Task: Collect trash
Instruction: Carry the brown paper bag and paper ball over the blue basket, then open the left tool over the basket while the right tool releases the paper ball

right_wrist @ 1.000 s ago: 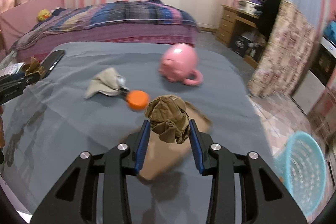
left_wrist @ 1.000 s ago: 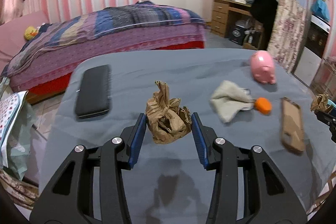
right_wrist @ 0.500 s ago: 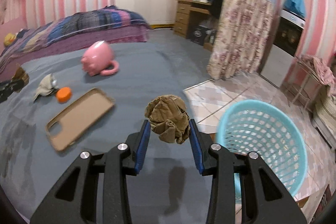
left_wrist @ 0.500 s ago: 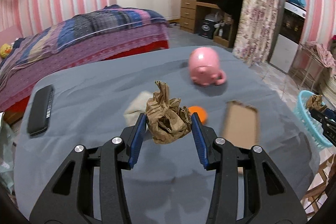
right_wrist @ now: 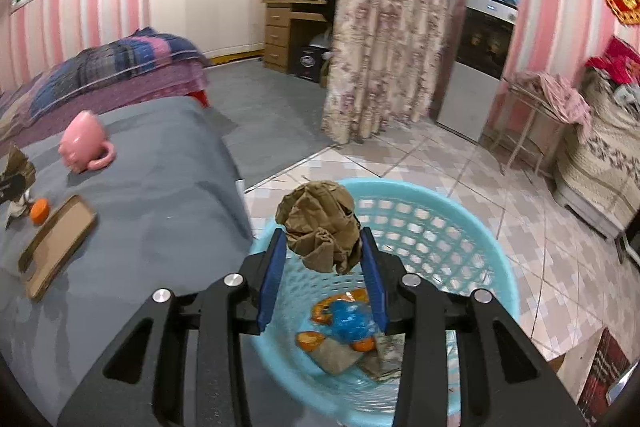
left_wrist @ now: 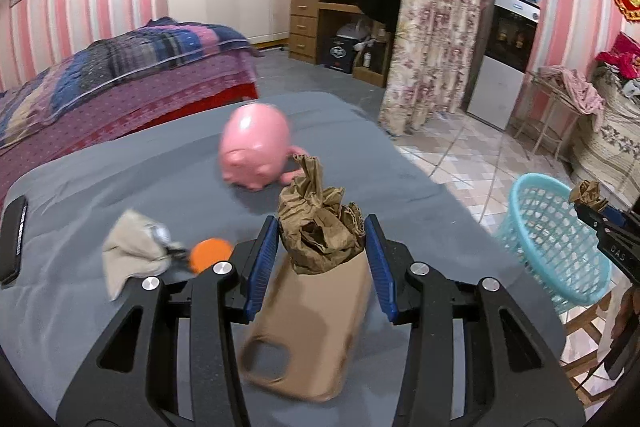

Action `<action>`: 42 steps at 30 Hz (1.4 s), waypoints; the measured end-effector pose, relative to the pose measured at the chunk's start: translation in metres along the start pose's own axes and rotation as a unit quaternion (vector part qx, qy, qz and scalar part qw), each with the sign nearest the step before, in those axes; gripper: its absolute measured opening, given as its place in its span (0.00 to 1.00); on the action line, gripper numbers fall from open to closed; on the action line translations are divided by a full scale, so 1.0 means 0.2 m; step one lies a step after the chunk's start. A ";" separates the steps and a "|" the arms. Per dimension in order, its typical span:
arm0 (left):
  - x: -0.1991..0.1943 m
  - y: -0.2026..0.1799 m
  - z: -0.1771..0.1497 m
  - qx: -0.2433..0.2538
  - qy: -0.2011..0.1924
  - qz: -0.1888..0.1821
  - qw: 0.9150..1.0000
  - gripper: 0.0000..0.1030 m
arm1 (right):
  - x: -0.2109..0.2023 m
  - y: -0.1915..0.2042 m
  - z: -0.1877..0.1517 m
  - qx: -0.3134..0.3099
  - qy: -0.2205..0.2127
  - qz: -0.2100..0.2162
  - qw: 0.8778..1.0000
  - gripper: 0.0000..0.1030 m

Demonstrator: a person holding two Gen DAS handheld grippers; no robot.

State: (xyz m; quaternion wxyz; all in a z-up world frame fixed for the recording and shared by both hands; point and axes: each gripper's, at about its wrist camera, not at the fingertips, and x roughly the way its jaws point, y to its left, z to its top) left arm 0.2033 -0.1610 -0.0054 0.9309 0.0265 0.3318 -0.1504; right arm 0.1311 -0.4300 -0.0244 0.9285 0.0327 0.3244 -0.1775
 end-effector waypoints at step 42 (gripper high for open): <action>0.26 -1.16 0.13 0.122 0.016 -0.123 0.985 0.42 | 0.03 -0.66 -0.11 0.103 0.012 -0.086 0.991 0.37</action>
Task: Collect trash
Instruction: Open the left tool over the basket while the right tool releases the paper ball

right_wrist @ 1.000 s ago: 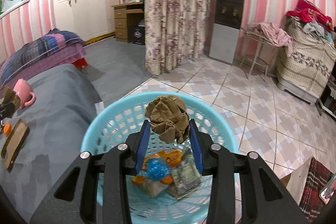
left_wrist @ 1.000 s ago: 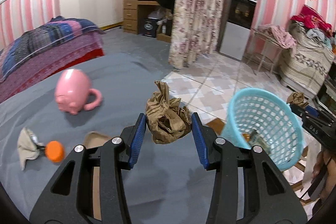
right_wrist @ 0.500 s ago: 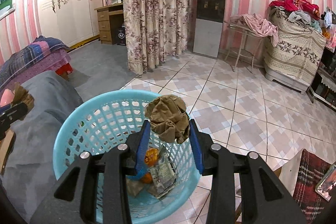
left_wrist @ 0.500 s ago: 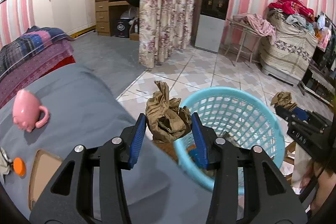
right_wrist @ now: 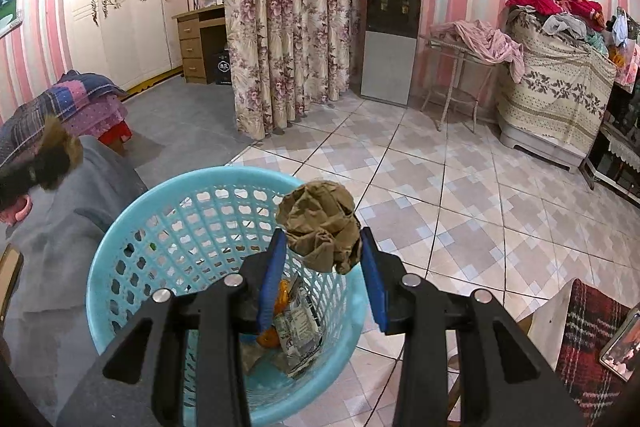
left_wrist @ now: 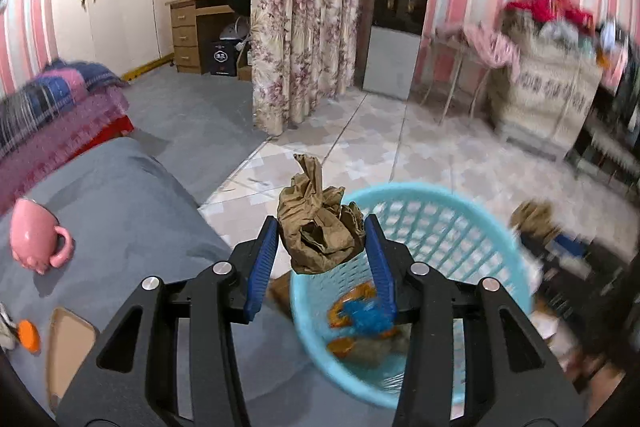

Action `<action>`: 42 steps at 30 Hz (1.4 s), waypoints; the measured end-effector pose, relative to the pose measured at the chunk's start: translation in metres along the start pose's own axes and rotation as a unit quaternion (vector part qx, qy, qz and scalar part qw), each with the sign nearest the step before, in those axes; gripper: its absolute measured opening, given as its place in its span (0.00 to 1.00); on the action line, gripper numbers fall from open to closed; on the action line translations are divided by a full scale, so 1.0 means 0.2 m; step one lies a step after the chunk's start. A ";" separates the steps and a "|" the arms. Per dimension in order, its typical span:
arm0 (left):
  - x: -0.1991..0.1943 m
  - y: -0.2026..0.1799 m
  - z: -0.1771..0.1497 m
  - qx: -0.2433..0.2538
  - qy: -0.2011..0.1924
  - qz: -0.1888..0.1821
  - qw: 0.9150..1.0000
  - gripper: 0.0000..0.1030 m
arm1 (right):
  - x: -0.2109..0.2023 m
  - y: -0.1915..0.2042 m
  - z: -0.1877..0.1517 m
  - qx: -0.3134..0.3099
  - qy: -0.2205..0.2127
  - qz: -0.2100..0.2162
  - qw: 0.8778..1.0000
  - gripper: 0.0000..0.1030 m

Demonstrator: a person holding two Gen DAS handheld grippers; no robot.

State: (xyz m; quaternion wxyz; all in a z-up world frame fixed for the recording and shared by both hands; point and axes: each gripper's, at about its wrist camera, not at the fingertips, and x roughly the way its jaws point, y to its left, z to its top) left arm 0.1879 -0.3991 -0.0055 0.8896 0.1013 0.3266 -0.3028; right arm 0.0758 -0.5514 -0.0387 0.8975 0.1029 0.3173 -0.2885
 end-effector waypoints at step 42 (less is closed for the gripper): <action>0.09 0.16 -0.06 -0.027 -0.014 0.022 0.999 0.86 | 0.02 0.12 -0.03 0.006 -0.005 0.023 1.000 0.37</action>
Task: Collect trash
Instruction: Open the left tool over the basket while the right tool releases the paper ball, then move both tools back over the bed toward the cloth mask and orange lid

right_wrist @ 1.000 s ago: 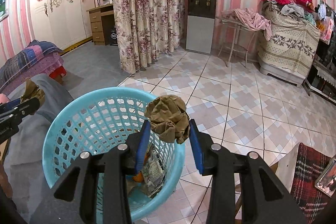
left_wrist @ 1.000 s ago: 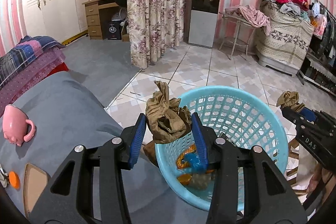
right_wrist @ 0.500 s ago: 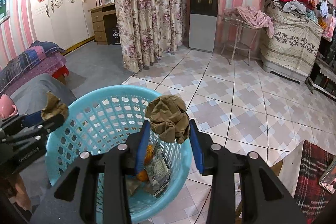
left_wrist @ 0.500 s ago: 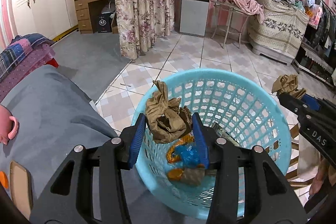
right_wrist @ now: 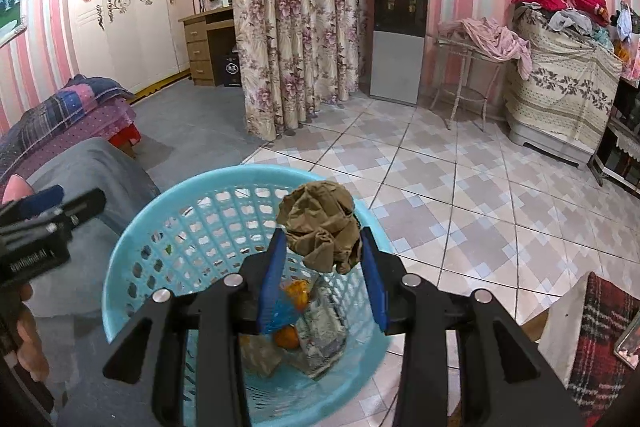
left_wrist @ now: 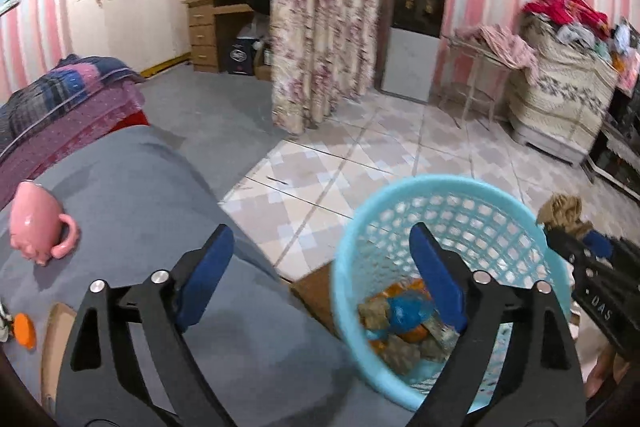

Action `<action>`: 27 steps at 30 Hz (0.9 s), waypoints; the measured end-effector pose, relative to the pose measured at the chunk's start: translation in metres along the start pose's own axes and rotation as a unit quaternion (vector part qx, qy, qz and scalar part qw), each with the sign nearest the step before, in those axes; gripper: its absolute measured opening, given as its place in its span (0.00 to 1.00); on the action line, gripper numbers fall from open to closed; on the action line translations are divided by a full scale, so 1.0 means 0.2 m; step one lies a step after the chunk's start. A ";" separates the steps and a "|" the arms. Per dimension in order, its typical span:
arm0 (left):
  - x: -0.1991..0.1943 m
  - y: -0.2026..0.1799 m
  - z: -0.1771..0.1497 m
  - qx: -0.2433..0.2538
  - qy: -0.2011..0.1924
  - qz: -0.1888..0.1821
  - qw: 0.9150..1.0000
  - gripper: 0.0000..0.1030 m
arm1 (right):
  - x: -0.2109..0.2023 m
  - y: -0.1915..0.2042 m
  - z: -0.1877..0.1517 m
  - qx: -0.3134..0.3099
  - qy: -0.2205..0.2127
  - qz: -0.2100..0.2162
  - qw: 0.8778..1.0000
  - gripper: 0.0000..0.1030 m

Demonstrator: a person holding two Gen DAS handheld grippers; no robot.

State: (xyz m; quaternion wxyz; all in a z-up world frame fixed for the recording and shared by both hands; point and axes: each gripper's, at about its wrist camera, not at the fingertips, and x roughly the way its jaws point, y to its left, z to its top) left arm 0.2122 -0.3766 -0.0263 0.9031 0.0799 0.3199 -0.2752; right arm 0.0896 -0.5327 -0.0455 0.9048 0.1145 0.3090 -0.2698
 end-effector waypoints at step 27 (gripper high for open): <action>-0.10 0.25 0.03 -0.038 -0.015 0.052 0.998 0.90 | -0.04 0.26 0.01 -0.016 -0.037 -0.009 0.999 0.91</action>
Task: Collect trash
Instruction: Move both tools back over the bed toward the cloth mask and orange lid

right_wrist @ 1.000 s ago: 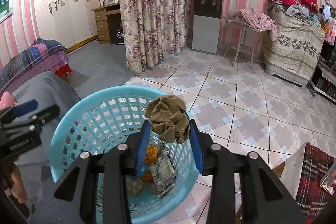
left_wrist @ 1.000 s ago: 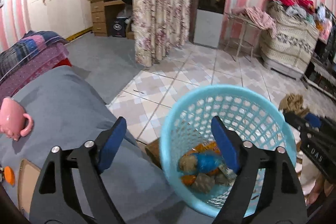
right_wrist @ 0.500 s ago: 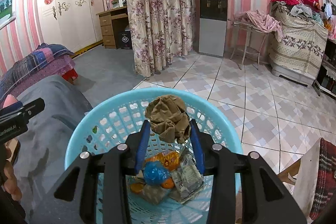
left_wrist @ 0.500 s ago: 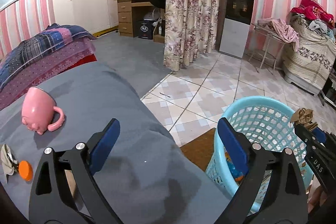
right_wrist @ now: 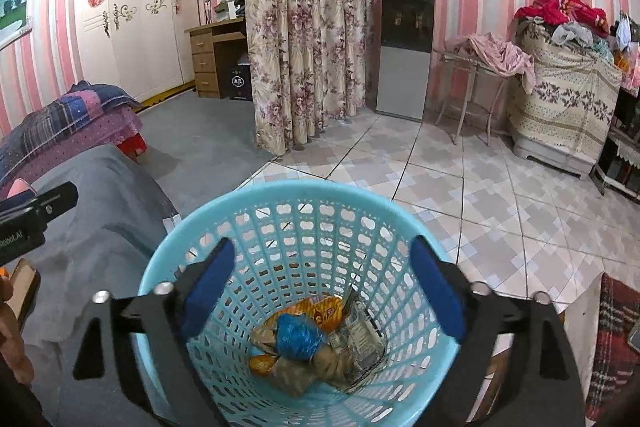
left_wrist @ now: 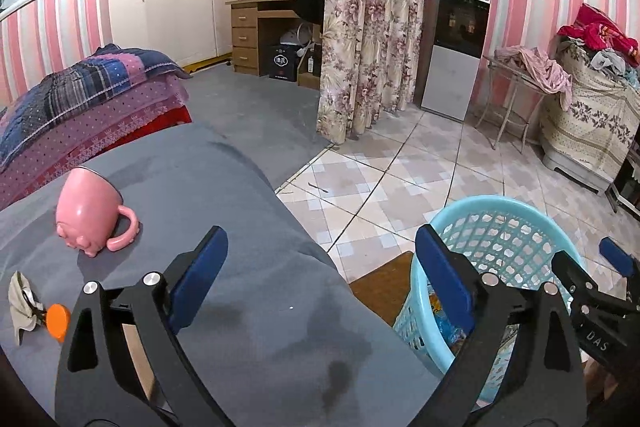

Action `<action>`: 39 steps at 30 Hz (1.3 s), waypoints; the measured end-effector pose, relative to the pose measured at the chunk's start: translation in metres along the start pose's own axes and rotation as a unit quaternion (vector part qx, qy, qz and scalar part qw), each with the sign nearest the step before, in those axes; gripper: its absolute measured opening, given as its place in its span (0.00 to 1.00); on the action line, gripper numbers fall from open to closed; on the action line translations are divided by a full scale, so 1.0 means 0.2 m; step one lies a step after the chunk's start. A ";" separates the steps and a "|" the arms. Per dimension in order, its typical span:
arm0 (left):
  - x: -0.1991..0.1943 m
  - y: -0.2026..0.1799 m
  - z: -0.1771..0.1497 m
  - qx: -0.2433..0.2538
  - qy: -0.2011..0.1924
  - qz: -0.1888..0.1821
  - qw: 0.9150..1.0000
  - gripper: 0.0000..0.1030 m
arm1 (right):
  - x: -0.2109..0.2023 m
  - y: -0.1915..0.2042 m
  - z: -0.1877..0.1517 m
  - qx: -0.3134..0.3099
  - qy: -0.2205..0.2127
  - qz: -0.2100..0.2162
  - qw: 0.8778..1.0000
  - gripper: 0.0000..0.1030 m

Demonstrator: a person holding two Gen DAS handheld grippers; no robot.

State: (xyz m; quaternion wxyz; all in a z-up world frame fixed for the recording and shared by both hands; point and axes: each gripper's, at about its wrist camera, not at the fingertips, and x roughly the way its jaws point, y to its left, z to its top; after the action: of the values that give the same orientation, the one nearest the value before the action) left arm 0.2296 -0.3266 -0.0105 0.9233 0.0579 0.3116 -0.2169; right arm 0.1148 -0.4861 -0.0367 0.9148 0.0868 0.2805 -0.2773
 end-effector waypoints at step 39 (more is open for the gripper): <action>-0.74 1.13 -0.49 -0.077 -0.003 0.184 0.980 0.95 | -0.30 0.77 -0.08 -0.110 -0.021 0.137 0.984 0.92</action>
State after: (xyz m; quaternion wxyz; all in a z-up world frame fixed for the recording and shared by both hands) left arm 0.1687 -0.0462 -0.0061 0.9501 0.0427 0.3085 -0.0186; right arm 0.1512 -0.3254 -0.0149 0.9539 0.0171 0.2752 -0.1188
